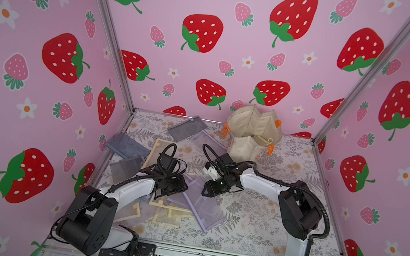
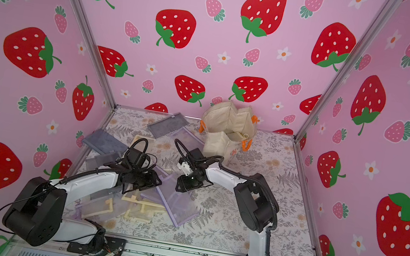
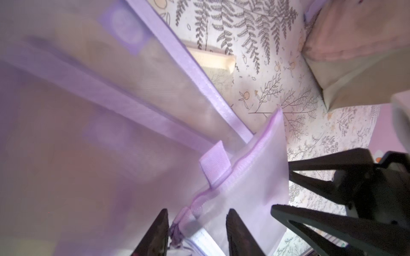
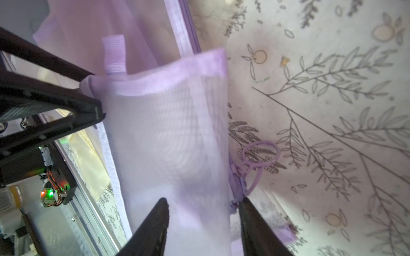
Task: Put the pencil pouch into the canvas bag
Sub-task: Pick up the pencil pouch.
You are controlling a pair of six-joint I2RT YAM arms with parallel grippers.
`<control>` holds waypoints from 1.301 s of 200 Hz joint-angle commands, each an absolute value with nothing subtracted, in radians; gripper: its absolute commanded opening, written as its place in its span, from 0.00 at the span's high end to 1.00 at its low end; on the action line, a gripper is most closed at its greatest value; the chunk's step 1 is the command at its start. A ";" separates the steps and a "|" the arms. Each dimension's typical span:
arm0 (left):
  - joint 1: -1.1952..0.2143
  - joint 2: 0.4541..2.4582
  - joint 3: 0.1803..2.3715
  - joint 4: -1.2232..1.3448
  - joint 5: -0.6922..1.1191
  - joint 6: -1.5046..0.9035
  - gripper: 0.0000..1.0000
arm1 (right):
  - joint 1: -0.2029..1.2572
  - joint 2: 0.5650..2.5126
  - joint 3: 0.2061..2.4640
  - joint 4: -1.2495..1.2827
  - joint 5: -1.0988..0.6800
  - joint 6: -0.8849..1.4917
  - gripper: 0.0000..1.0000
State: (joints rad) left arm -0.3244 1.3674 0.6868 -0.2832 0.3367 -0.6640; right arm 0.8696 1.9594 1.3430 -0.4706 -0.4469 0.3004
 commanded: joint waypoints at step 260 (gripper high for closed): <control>-0.427 1.117 0.624 -0.106 0.497 -0.595 0.14 | 0.786 1.440 1.067 -0.246 -0.466 0.434 1.00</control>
State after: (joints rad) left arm -0.3923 1.1564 0.6609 -0.1814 0.4435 -0.5968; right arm 0.8047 1.4940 1.0641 -0.2687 -0.4603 0.4145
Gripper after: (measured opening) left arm 0.832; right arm 0.049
